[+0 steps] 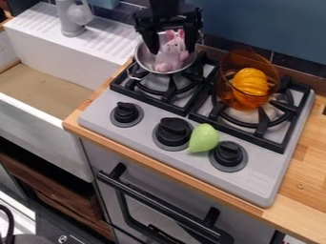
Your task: Take the rabbit out of the silver container and put on the right burner
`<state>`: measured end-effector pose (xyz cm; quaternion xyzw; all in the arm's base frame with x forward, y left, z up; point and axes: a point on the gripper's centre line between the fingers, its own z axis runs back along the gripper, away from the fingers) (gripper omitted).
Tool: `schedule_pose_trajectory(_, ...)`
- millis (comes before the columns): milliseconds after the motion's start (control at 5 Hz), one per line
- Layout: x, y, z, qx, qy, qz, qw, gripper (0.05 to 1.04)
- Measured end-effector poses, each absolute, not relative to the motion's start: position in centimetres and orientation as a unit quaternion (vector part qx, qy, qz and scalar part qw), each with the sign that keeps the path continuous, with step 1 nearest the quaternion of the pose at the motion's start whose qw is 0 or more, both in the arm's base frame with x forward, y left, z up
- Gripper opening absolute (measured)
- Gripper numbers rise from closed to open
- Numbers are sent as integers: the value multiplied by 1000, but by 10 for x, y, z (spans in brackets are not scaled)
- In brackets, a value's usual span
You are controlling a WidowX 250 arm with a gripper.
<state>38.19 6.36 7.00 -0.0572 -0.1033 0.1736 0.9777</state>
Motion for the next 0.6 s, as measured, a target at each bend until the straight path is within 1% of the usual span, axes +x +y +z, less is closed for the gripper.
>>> schedule_pose_trajectory(200, 382, 66, 63, -48, -108, 185, 976, 995)
schedule_pose_trajectory(400, 381, 67, 53, -45, -97, 188, 976, 995)
schedule_pose_trajectory(600, 382, 68, 53, -42, -99, 191, 976, 995)
